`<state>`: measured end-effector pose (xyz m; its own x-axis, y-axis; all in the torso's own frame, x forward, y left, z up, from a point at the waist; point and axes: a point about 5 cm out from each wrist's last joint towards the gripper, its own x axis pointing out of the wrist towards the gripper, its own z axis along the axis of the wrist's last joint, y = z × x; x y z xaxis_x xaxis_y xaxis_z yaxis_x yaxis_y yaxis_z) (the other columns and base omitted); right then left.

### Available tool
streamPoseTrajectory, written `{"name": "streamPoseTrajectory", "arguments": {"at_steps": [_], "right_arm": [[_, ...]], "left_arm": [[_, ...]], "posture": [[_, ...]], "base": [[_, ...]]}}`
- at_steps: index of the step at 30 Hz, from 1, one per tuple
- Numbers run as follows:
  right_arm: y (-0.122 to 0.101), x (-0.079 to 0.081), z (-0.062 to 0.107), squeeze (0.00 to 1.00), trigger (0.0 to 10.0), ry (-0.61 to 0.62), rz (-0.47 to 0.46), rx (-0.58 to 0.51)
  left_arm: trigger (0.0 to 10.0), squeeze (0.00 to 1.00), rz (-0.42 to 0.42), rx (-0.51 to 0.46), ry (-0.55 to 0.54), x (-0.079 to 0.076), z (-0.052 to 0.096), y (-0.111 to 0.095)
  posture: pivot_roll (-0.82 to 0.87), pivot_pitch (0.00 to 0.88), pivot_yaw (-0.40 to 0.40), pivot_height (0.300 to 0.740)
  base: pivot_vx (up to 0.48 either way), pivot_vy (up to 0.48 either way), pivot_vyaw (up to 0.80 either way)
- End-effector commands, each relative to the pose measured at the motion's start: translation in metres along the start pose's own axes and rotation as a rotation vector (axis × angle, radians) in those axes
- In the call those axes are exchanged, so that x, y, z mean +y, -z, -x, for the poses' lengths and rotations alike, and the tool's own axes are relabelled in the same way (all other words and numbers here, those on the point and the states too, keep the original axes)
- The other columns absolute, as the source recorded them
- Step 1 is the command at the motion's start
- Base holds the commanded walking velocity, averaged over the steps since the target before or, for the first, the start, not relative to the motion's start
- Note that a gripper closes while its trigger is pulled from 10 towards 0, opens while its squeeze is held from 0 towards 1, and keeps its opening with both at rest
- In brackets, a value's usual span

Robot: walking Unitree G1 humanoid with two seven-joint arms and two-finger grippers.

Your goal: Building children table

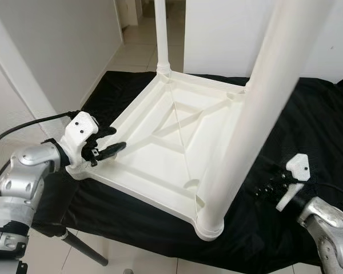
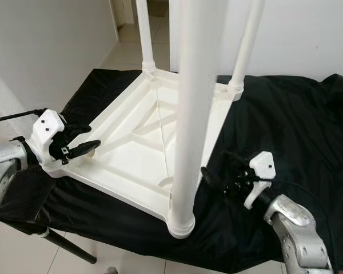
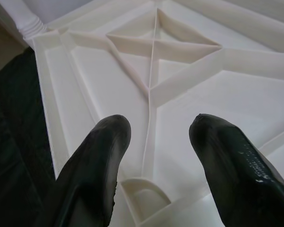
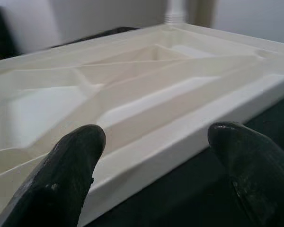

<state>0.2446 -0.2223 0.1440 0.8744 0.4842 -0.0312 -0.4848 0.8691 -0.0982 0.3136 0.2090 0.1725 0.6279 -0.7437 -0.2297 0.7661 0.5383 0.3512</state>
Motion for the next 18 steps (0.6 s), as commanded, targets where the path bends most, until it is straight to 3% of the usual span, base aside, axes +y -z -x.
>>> {"name": "streamPoseTrajectory", "arguments": {"at_steps": [1, 2, 3, 4, 9, 10, 12, 18], "right_arm": [[0.002, -0.003, 0.001, 0.00, 10.0, 0.032, 0.011, 0.009], [0.005, -0.008, -0.005, 0.00, 10.0, 0.115, 0.008, 0.023], [0.005, -0.008, -0.005, 0.00, 10.0, 0.115, 0.008, 0.023], [0.010, -0.012, -0.012, 0.00, 10.0, 0.241, -0.018, 0.031], [0.015, -0.004, -0.025, 0.00, 10.0, 0.386, -0.072, 0.012], [0.016, 0.003, -0.030, 0.00, 10.0, 0.430, -0.098, -0.010], [0.017, 0.016, -0.034, 0.00, 10.0, 0.483, -0.117, -0.055], [0.021, 0.017, -0.035, 0.00, 10.0, 0.519, -0.125, -0.052]], "left_arm": [[10.0, 0.00, -0.011, 0.017, 0.062, -0.005, -0.002, 0.003], [10.0, 0.00, -0.006, 0.024, 0.069, -0.007, -0.003, 0.005], [10.0, 0.00, -0.006, 0.024, 0.069, -0.007, -0.003, 0.005], [10.0, 0.00, 0.004, 0.027, 0.080, -0.009, -0.005, 0.007], [10.0, 0.00, 0.022, 0.024, 0.105, -0.014, -0.008, 0.010], [10.0, 1.00, 0.029, 0.021, 0.128, -0.018, -0.010, 0.010], [10.0, 1.00, 0.044, 0.022, 0.182, -0.024, -0.012, 0.013], [10.0, 1.00, 0.039, 0.025, 0.227, -0.029, -0.013, 0.015]], "posture": [[-0.03, 0.000, 0.037, 0.740], [-0.03, 0.000, 0.027, 0.740], [-0.03, 0.000, 0.027, 0.740], [-0.03, 0.000, 0.019, 0.740], [-0.03, 0.000, 0.009, 0.740], [-0.03, 0.000, 0.005, 0.740], [-0.03, 0.000, 0.004, 0.740], [-0.03, 0.000, 0.004, 0.740]], "base": [[0.000, 0.000, 0.00], [0.000, 0.000, 0.00], [0.000, 0.000, 0.00], [0.000, 0.000, 0.00], [0.000, 0.000, 0.00], [0.000, 0.000, 0.00], [0.000, 0.000, 0.00], [0.000, 0.000, 0.00]]}}
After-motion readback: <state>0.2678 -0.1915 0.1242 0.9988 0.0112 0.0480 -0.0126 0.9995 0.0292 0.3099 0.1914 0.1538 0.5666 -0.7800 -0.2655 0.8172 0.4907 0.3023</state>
